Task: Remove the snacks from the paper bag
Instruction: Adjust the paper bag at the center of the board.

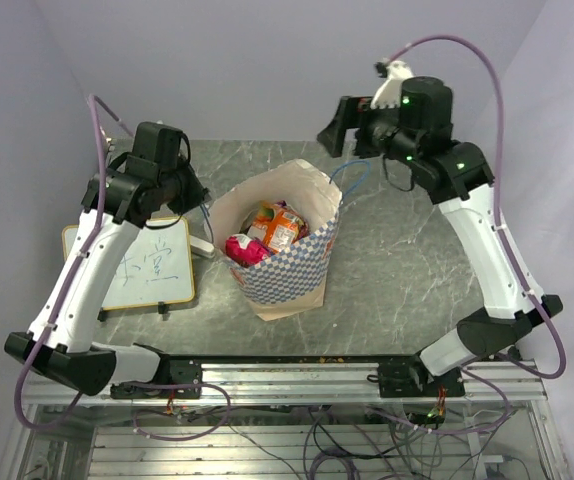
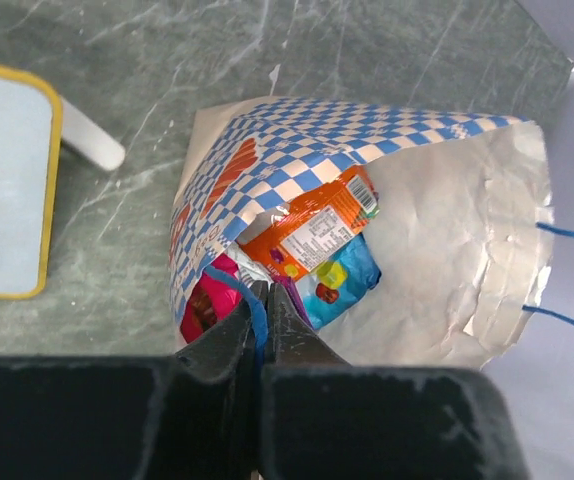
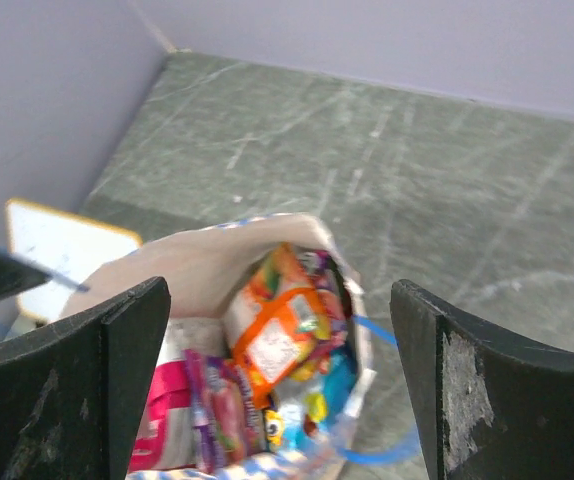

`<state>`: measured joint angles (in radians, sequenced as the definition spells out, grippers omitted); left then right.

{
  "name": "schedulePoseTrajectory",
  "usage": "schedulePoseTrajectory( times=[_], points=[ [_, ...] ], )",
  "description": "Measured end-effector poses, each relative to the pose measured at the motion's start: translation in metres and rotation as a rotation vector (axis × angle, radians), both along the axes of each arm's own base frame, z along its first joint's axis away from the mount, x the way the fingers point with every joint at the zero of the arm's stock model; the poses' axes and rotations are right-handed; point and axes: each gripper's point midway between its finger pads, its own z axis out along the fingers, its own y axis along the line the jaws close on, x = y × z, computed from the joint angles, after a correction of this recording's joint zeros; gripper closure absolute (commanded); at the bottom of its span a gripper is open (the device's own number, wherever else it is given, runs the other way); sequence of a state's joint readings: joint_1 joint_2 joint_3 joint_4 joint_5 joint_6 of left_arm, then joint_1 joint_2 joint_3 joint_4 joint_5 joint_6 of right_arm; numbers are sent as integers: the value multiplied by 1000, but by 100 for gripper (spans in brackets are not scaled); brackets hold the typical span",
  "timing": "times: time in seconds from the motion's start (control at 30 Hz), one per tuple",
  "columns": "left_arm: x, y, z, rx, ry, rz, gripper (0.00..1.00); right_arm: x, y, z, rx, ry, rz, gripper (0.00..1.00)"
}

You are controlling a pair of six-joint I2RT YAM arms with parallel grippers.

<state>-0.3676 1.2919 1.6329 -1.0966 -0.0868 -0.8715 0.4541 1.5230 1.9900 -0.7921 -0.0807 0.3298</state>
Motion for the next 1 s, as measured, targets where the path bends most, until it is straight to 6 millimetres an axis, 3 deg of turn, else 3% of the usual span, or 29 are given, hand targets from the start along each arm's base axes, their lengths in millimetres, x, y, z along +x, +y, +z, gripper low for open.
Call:
schedulePoseTrajectory(
  times=[0.17, 0.27, 0.63, 0.87, 1.0],
  points=[
    [15, -9, 13, -13, -35, -33, 93, -29, 65, 5, -20, -45, 174, 12],
    [24, -14, 17, -27, -45, -52, 93, -37, 83, -8, -40, -28, 230, 18],
    [80, -32, 34, -115, -111, -111, 93, -34, 77, -115, -249, 239, 205, 23],
    [125, -40, 39, -199, -153, -139, 93, -49, 73, -147, -285, 341, 235, 37],
    [152, -57, 47, -295, -189, -192, 93, -65, 79, -172, -289, 414, 291, 46]
  ],
)
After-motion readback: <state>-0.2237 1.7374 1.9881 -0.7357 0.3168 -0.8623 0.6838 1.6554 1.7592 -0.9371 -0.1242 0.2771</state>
